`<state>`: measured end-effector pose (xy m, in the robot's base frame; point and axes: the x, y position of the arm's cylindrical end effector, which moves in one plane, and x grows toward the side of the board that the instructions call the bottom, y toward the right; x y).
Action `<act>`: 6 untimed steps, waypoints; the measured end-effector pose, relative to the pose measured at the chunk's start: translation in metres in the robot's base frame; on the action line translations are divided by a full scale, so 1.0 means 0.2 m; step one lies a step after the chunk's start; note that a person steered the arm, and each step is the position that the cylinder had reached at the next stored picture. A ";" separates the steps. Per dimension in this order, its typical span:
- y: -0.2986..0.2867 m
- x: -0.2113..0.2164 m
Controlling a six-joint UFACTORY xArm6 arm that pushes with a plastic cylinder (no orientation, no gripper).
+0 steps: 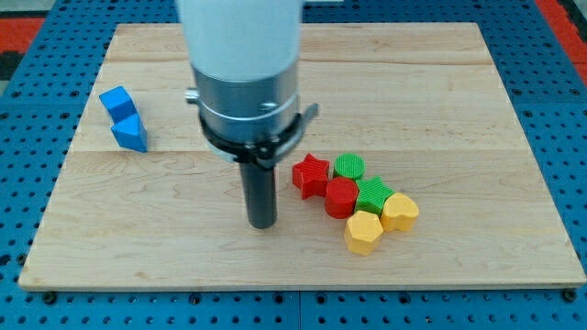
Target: Move the red star to the left of the green circle
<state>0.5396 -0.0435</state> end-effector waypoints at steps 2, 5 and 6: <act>0.17 -0.18; -0.79 -0.24; -0.88 -0.55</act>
